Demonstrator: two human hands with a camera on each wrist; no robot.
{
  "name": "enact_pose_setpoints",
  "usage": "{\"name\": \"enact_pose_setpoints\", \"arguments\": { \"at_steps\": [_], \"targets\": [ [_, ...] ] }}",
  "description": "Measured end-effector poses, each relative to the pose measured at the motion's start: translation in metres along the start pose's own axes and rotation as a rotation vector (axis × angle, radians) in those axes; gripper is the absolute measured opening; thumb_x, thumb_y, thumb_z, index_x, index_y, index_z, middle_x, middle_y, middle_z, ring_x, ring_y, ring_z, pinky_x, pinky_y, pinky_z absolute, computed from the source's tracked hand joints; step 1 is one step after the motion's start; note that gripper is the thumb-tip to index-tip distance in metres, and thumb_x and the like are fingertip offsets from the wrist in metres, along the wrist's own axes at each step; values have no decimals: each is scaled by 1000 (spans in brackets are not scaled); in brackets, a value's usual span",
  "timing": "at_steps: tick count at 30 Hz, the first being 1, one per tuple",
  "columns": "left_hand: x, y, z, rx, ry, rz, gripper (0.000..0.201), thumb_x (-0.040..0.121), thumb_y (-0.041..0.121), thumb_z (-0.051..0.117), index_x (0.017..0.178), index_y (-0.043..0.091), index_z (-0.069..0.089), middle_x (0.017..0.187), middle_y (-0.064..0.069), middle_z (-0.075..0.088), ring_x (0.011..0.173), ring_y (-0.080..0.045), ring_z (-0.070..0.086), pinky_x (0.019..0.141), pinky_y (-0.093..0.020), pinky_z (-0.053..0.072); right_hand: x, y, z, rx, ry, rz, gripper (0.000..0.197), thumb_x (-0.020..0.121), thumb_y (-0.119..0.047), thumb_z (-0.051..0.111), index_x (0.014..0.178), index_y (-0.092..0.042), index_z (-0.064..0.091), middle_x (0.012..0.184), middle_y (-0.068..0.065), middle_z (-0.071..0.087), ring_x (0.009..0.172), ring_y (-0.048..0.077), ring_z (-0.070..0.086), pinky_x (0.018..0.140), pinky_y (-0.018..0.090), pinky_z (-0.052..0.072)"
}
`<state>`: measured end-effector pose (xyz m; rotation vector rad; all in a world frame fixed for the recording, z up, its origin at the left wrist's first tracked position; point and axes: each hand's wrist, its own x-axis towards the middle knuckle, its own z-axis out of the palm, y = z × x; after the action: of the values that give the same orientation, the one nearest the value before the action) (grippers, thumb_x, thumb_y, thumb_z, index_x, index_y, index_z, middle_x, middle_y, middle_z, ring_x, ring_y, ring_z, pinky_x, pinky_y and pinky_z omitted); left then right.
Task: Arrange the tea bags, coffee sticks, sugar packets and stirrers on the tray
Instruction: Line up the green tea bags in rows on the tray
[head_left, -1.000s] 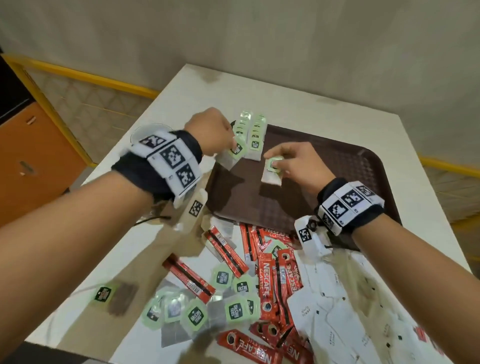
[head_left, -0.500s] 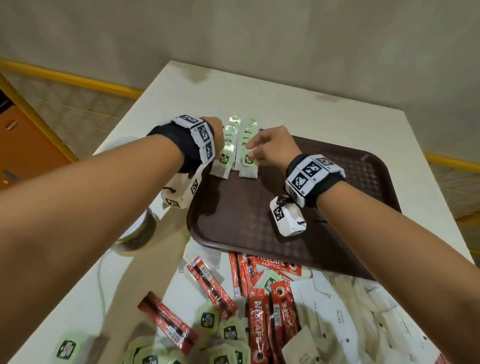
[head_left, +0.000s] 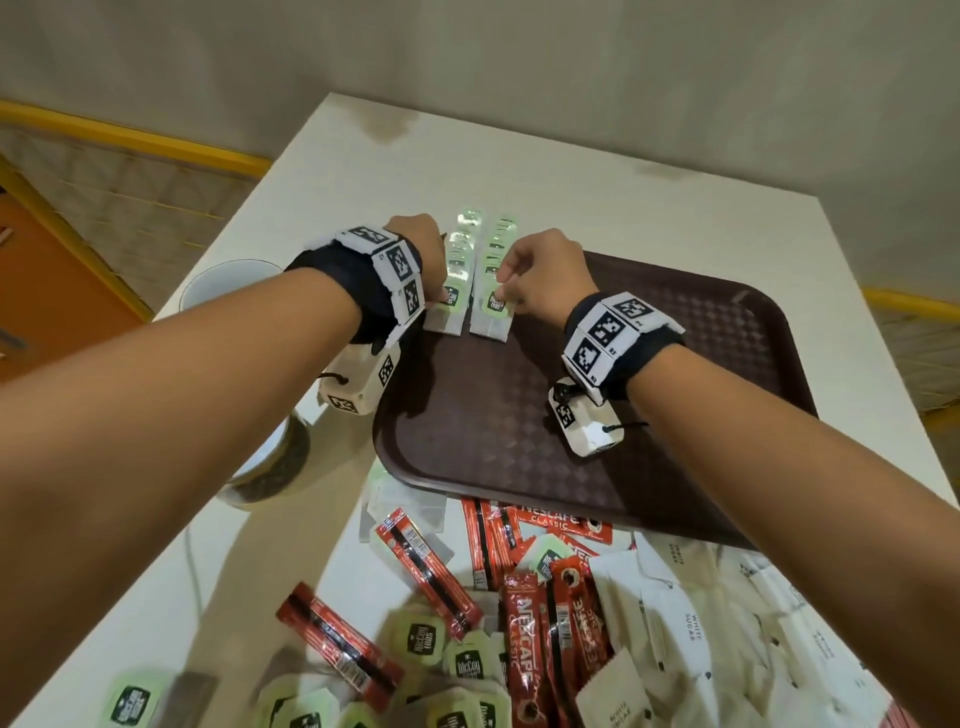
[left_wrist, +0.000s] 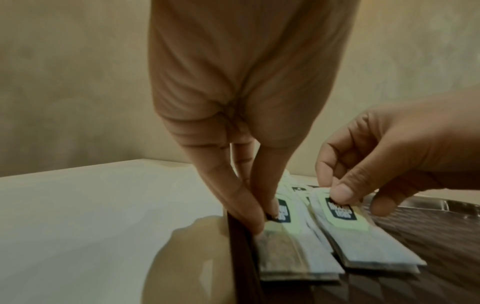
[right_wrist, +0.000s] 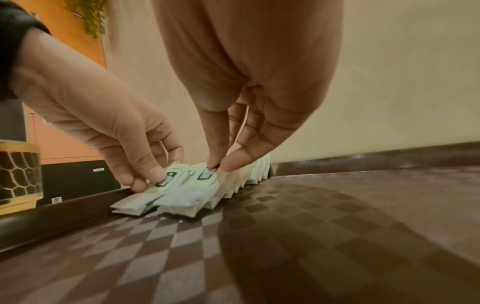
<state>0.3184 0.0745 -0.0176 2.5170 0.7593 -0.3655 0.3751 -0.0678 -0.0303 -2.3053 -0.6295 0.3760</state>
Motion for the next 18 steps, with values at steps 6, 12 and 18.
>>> {"name": "enact_pose_setpoints", "arguments": {
  "at_steps": [6, 12, 18],
  "targets": [
    [-6, -2, -5, 36, 69, 19, 31, 72, 21, 83, 93, 3, 70, 85, -9, 72, 83, -25, 70, 73, -32, 56, 1, 3, 1, -25, 52, -24, 25, 72, -1, 81, 71, -11, 59, 70, 4, 61, 65, 21, 65, 69, 38, 60],
    [-24, 4, -5, 177, 85, 123, 20, 76, 18, 80, 86, 7, 67, 74, -8, 63, 75, -25, 65, 62, -29, 48, -27, -3, -5, -290, -91, -208, 15, 74, -4, 74, 79, -14, 65, 79, 0, 61, 81, 18, 60, 75, 29, 50],
    [-24, 5, 11, 302, 65, 160, 19, 81, 6, 64, 100, 5, 66, 94, -11, 65, 88, -27, 64, 67, -28, 47, -32, -11, 12, -488, -195, -233, 16, 82, -3, 64, 94, -13, 69, 102, 12, 64, 95, 31, 61, 72, 27, 40]
  ]
}}
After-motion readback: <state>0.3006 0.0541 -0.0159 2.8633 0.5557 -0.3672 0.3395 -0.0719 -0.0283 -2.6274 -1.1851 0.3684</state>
